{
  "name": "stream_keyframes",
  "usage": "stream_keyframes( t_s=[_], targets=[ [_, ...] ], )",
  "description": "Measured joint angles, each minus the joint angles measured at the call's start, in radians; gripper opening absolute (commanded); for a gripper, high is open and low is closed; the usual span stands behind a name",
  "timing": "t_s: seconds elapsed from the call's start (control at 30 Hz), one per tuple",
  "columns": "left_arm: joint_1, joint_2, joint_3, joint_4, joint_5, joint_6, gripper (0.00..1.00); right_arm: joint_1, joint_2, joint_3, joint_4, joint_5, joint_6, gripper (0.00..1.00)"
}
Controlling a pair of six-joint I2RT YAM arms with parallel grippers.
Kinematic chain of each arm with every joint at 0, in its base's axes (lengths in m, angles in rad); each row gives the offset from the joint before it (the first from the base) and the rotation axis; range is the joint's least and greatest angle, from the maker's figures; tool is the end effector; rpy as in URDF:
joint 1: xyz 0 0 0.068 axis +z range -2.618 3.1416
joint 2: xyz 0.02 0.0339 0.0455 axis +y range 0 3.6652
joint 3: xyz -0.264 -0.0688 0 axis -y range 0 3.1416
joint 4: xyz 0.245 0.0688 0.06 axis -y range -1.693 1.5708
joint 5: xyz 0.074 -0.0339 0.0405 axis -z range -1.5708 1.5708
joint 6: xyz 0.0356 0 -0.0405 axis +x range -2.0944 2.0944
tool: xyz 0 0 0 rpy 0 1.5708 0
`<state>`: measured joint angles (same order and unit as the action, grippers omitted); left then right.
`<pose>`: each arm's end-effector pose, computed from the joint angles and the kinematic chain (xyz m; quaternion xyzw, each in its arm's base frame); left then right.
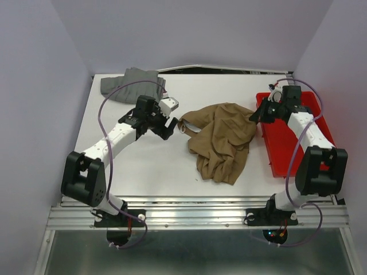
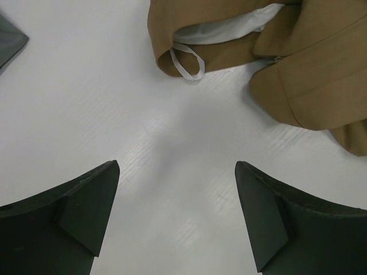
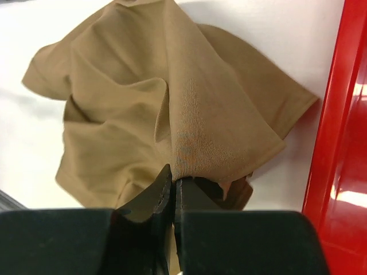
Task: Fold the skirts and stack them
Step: Move the skirt to the center of the board
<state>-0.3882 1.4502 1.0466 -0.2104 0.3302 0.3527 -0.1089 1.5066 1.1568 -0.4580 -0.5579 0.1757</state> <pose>0.2966 -0.1338 0.2725 0.3875 0.7889 -0.1539 0.4514 0.3259 -0.0167 0.2740 0.0251 0.8978 0.2674 0.3492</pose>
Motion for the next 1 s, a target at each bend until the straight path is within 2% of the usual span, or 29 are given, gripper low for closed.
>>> stream_keyframes(
  t_s=[0.13, 0.23, 0.37, 0.5, 0.6, 0.63, 0.7, 0.73, 0.87, 1.0],
  targets=[
    [-0.003, 0.163, 0.083, 0.056, -0.056, 0.021, 0.88, 0.003, 0.14, 0.08, -0.023, -0.001, -0.033, 0.01],
    [-0.003, 0.288, 0.153, 0.112, -0.072, 0.014, 0.87, 0.011, 0.187, 0.098, -0.044, 0.001, -0.043, 0.04],
    [-0.003, 0.377, 0.199, 0.143, -0.072, -0.01, 0.85, 0.031, 0.224, 0.146, -0.063, 0.001, -0.058, 0.08],
    [-0.003, 0.46, 0.251, 0.172, -0.06, -0.04, 0.69, 0.045, 0.272, 0.248, -0.092, 0.005, -0.089, 0.09],
    [-0.003, 0.515, 0.288, 0.193, -0.039, -0.068, 0.51, 0.051, 0.307, 0.305, -0.104, 0.016, -0.111, 0.09],
    [-0.003, 0.525, 0.291, 0.2, -0.034, -0.079, 0.37, 0.055, 0.314, 0.317, -0.113, 0.021, -0.119, 0.09],
    [-0.003, 0.529, 0.291, 0.211, -0.025, -0.1, 0.17, 0.061, 0.328, 0.34, -0.126, 0.035, -0.129, 0.08],
    [-0.002, 0.53, 0.291, 0.216, -0.021, -0.112, 0.0, 0.07, 0.336, 0.351, -0.134, 0.042, -0.137, 0.08],
    [0.013, 0.52, 0.291, 0.216, 0.002, -0.135, 0.0, 0.111, 0.37, 0.394, -0.15, 0.075, -0.166, 0.08],
    [0.075, 0.372, 0.183, 0.164, 0.042, -0.143, 0.0, 0.151, 0.422, 0.468, -0.171, 0.113, -0.187, 0.11]
  ],
)
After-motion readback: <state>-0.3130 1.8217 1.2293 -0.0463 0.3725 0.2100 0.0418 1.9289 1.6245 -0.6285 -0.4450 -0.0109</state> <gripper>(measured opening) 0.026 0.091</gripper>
